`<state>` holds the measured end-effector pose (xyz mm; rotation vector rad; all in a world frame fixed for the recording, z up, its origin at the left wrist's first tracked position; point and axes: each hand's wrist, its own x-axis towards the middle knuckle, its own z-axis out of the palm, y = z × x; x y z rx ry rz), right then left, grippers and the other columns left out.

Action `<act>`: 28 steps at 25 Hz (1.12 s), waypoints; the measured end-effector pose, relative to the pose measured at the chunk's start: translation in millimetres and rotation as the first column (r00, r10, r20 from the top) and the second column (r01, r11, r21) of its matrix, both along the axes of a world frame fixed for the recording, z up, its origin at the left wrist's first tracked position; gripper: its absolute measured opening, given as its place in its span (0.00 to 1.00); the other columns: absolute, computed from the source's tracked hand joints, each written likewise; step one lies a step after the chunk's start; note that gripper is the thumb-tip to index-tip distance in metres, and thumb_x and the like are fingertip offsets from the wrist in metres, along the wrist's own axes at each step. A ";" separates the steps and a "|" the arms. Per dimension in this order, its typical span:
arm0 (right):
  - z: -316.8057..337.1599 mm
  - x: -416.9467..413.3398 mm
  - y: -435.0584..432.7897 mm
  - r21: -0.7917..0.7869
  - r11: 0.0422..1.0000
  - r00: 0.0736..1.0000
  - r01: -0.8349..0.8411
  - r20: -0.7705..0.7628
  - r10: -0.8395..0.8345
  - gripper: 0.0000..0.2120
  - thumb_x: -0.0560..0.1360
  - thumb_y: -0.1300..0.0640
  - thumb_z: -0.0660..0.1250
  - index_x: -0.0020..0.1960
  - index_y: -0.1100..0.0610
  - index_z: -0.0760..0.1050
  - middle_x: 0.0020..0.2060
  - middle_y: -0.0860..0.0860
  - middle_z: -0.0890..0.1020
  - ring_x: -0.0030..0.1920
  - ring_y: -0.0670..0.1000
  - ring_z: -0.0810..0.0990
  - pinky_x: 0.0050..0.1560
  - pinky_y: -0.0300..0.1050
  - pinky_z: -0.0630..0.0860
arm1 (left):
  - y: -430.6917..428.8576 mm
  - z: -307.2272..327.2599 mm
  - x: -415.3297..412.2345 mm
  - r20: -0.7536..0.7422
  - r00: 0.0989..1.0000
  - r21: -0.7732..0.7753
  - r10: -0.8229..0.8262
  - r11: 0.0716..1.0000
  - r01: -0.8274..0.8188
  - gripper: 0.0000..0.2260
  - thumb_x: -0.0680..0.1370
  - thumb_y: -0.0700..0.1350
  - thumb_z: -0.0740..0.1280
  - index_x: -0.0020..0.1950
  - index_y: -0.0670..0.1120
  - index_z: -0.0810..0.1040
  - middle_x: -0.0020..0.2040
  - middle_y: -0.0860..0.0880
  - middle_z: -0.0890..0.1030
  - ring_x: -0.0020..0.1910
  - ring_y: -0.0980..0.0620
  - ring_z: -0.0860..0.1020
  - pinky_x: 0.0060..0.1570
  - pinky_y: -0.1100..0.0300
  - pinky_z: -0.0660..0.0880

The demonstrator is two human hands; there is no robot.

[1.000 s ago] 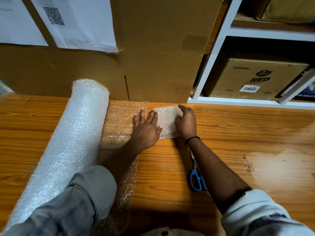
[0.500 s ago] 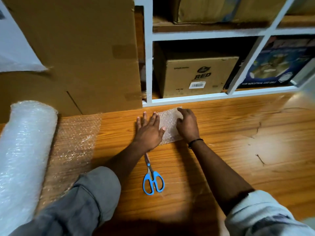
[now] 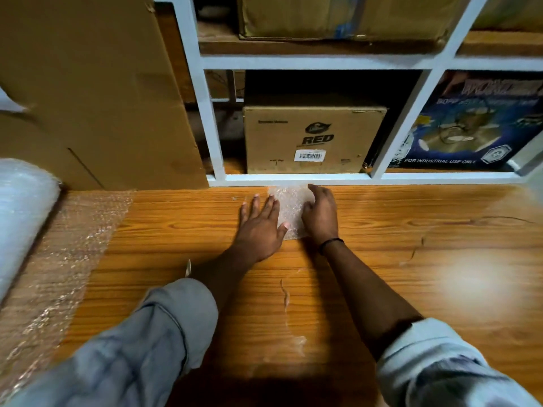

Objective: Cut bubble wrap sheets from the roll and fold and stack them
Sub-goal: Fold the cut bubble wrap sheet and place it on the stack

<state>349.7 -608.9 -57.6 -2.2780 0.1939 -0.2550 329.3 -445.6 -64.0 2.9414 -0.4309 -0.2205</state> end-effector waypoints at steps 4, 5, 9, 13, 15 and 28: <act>-7.6 2.8 -4.6 -0.215 0.976 0.995 0.024 0.099 -0.003 0.25 0.77 0.63 0.64 0.74 0.61 0.72 0.72 0.59 0.73 0.73 0.62 0.69 0.73 0.58 0.66 | -10.2 -4.3 10.5 0.009 0.999 0.026 0.049 0.998 -0.050 0.31 0.86 0.61 0.46 0.85 0.46 0.44 0.85 0.48 0.44 0.82 0.40 0.39 0.79 0.38 0.39; -7.8 3.9 -4.4 -0.290 0.956 0.993 -0.039 0.097 0.070 0.25 0.78 0.62 0.64 0.75 0.60 0.71 0.73 0.59 0.72 0.75 0.61 0.67 0.74 0.59 0.65 | -11.8 -5.2 13.5 0.018 0.998 0.032 0.053 0.998 -0.053 0.31 0.86 0.60 0.46 0.85 0.47 0.44 0.85 0.48 0.44 0.82 0.40 0.39 0.79 0.37 0.39; -13.8 14.6 -0.3 -0.452 0.834 0.948 -0.317 -0.110 0.300 0.29 0.82 0.54 0.60 0.81 0.61 0.60 0.81 0.60 0.61 0.82 0.60 0.56 0.82 0.58 0.52 | -16.0 -9.3 26.2 0.030 1.000 0.089 0.005 0.996 -0.008 0.29 0.86 0.58 0.44 0.85 0.48 0.42 0.85 0.50 0.44 0.82 0.40 0.38 0.78 0.36 0.37; -31.1 24.8 -2.2 -0.472 0.790 0.920 -0.392 -0.223 0.323 0.27 0.87 0.50 0.49 0.83 0.60 0.53 0.83 0.59 0.53 0.83 0.59 0.49 0.82 0.57 0.46 | -11.0 -17.5 36.6 0.008 1.000 0.150 -0.021 0.988 0.019 0.30 0.85 0.60 0.42 0.84 0.50 0.40 0.84 0.51 0.41 0.82 0.40 0.36 0.77 0.36 0.34; -35.8 26.6 -4.0 -0.501 0.769 0.918 -0.397 -0.229 0.325 0.28 0.87 0.50 0.46 0.84 0.60 0.52 0.83 0.59 0.52 0.84 0.59 0.48 0.82 0.57 0.45 | -8.3 -22.0 38.8 0.016 0.999 0.144 -0.031 0.989 0.028 0.30 0.85 0.61 0.42 0.84 0.50 0.39 0.84 0.51 0.40 0.81 0.40 0.35 0.77 0.37 0.33; -20.5 -69.9 29.2 -0.427 0.823 0.918 -0.374 -0.045 0.394 0.29 0.86 0.49 0.47 0.83 0.60 0.56 0.83 0.58 0.56 0.84 0.58 0.49 0.83 0.55 0.43 | 44.1 -1.8 -2.1 0.067 0.989 -0.095 0.130 0.988 -0.123 0.31 0.84 0.64 0.41 0.84 0.53 0.42 0.83 0.51 0.37 0.81 0.43 0.35 0.79 0.39 0.35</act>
